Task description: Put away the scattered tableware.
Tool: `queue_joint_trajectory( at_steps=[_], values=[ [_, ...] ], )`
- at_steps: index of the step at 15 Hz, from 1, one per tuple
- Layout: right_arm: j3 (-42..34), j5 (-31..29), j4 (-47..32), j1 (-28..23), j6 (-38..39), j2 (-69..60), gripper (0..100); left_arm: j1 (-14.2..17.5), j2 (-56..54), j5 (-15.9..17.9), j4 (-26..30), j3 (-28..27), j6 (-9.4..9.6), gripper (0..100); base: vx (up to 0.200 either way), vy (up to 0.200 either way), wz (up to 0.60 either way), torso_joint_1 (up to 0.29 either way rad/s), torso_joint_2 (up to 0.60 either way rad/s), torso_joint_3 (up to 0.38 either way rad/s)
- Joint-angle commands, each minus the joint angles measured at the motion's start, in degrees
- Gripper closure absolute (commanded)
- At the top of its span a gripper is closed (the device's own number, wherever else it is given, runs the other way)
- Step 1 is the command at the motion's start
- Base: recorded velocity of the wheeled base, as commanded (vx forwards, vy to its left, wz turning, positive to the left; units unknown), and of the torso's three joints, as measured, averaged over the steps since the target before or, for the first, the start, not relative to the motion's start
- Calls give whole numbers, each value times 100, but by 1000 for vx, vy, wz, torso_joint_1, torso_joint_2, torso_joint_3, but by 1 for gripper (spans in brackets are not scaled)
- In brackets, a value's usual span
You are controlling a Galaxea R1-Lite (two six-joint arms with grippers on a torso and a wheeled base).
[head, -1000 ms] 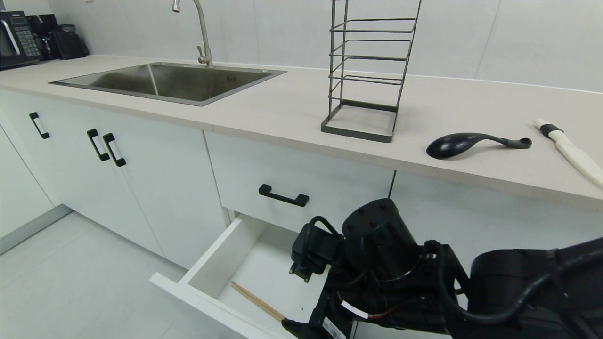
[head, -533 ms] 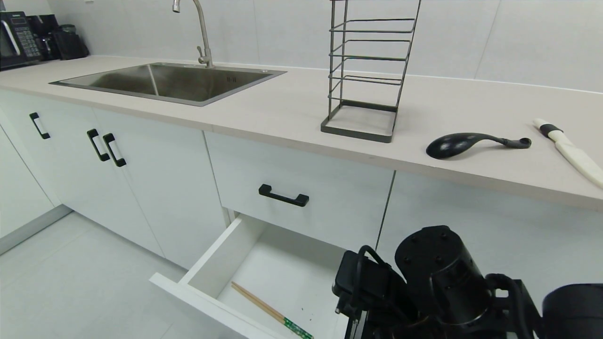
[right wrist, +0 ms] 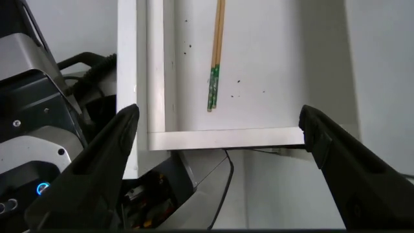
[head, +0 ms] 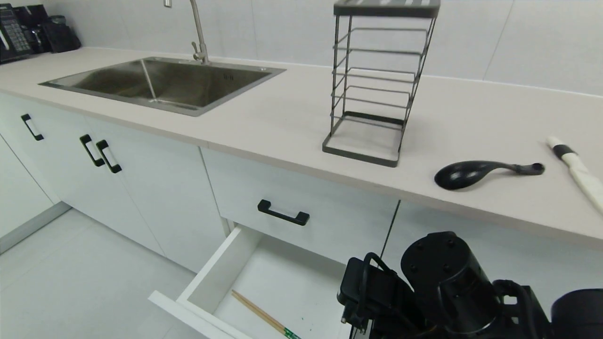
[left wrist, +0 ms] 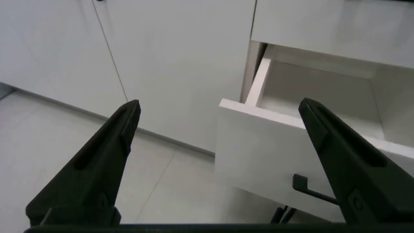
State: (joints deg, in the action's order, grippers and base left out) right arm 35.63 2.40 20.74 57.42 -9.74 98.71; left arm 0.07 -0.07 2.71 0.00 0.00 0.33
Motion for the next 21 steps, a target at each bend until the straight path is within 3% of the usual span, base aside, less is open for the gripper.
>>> queue_joint_trajectory(
  at_steps=[1,9,21],
  values=[
    [-4,6,1,24,-2,-1,0,1,7,2,0,0,2,0,0,0,0,178,-730,-188],
    [5,6,1,103,16,8,0,1,7,2,0,0,2,0,0,0,0,166,-503,-209],
    [418,59,-158,-38,16,325,0,1,7,2,0,0,2,0,0,0,0,314,-515,-244]
  ],
)
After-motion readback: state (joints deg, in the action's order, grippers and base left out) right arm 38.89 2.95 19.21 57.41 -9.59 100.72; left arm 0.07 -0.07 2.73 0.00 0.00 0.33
